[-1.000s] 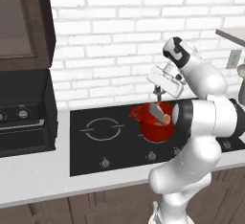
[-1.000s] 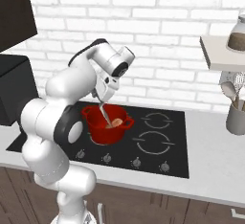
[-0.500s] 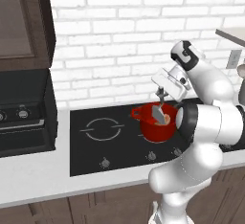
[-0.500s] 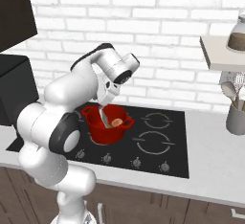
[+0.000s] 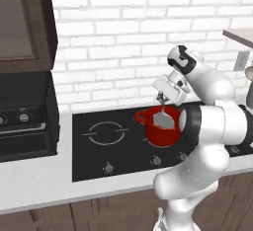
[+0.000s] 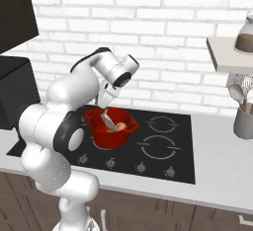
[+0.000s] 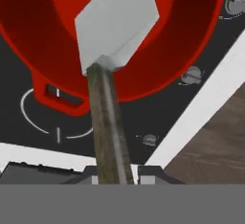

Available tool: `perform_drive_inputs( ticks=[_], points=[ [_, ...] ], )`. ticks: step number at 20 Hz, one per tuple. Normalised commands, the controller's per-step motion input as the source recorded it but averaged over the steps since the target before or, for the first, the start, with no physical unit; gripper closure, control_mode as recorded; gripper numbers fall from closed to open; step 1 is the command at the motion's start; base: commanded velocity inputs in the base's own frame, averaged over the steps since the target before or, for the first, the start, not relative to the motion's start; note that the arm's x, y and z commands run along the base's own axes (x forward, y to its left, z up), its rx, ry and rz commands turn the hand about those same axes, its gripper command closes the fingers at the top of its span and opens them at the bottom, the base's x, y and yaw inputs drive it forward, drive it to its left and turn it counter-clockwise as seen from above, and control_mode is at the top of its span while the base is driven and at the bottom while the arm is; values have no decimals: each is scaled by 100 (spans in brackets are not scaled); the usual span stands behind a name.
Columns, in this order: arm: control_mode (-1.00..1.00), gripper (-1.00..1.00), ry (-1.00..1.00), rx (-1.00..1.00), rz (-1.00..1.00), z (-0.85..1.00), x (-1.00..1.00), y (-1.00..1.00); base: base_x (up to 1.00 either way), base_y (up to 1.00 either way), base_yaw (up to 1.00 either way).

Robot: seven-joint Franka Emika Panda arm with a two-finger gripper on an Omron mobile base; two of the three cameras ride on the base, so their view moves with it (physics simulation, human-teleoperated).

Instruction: Put the onion and potato in the pot. Retrieve the spatula and lightly stir the vegetables in the pot.

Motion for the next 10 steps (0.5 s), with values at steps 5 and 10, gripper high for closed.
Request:
perform_drive_inputs(
  ticks=[5, 10],
  points=[
    [-100, 100, 21, 0, 0, -66, 17, 0, 0, 0, 0],
    [-100, 100, -1, 3, 0, 16, -69, 0, 0, 0, 0]
  ],
)
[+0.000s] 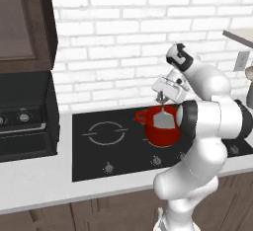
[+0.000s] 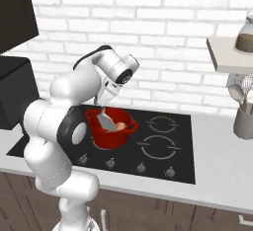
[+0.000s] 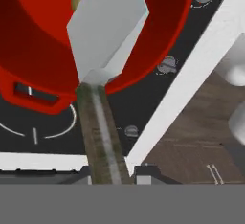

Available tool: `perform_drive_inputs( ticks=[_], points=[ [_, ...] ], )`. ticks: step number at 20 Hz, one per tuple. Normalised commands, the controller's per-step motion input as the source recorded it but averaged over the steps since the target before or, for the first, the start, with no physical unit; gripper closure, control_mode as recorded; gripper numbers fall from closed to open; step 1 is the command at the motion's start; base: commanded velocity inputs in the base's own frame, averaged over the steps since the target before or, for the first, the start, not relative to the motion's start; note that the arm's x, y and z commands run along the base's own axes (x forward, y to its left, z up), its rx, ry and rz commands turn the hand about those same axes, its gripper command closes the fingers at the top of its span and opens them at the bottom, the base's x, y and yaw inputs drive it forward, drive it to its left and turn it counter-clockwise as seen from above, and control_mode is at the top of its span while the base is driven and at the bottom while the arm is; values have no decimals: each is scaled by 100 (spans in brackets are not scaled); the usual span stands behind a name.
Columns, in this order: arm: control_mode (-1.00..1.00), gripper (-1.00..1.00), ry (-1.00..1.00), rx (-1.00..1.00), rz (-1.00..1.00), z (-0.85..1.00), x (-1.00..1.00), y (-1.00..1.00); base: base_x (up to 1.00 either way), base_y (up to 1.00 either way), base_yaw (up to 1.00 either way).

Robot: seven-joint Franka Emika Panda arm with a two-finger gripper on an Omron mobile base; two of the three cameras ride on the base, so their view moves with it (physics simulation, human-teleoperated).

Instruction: Put the onion and potato in the pot. Retrieve the spatula and lightly stir the vegetables in the pot.

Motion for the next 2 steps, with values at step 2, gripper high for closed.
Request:
perform_drive_inputs(
  ticks=[2],
  points=[
    [-100, 100, -5, 4, -3, 79, -32, 0, 0, 0, 0]
  ],
)
